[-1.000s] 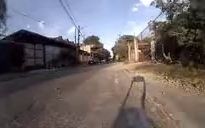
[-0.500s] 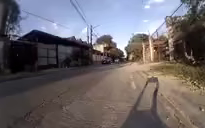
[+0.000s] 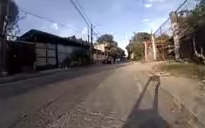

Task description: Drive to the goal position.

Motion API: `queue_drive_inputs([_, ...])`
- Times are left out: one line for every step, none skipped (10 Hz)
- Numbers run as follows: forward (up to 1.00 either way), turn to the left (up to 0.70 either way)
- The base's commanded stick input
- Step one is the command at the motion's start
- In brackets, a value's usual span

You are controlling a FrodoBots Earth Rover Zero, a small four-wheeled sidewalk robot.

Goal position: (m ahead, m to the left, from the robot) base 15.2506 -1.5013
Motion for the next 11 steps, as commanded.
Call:
queue_drive_inputs([0.87,-0.35])
queue_drive_inputs([0.87,-0.35])
queue_drive_inputs([0.87,-0.35])
queue_drive_inputs([0.87,-0.35])
queue_drive_inputs([0.87,-0.35])
queue_drive_inputs([0.86,-0.34])
queue_drive_inputs([0.87,-0.35])
queue_drive_inputs([0.87,-0.35])
queue_drive_inputs([0.93,-0.37])
queue_drive_inputs([1.00,-0.40])
queue_drive_inputs([1.00,-0.40])
